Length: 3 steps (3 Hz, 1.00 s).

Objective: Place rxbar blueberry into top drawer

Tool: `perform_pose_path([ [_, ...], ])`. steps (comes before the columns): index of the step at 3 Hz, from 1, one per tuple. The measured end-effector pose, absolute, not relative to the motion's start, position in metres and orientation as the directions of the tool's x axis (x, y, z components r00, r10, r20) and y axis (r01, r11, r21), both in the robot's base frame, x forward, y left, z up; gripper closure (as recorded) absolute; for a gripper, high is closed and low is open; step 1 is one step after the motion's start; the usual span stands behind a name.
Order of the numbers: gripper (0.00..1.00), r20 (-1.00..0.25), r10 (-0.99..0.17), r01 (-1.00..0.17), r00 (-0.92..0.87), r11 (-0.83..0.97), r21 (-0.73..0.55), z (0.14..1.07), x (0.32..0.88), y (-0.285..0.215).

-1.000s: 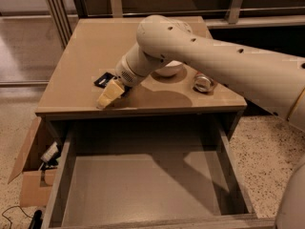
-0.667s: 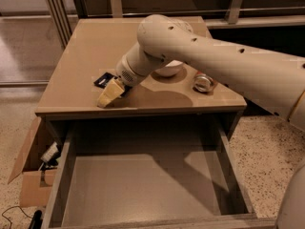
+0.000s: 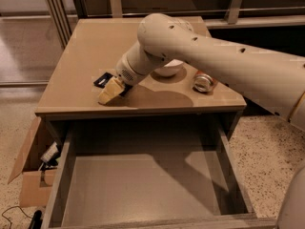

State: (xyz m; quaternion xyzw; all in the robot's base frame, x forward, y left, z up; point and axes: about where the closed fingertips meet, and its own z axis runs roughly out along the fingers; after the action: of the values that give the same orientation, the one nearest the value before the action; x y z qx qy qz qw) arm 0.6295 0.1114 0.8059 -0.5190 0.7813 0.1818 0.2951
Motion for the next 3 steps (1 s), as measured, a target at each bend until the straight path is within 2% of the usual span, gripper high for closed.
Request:
perform_pose_path([
  [1, 1.0, -0.65, -0.704, -0.918, -0.287, 0.395, -0.022, 0.806, 0.63, 0.111],
  [3, 1.0, -0.65, -0.704, -0.918, -0.287, 0.395, -0.022, 0.818, 0.63, 0.112],
])
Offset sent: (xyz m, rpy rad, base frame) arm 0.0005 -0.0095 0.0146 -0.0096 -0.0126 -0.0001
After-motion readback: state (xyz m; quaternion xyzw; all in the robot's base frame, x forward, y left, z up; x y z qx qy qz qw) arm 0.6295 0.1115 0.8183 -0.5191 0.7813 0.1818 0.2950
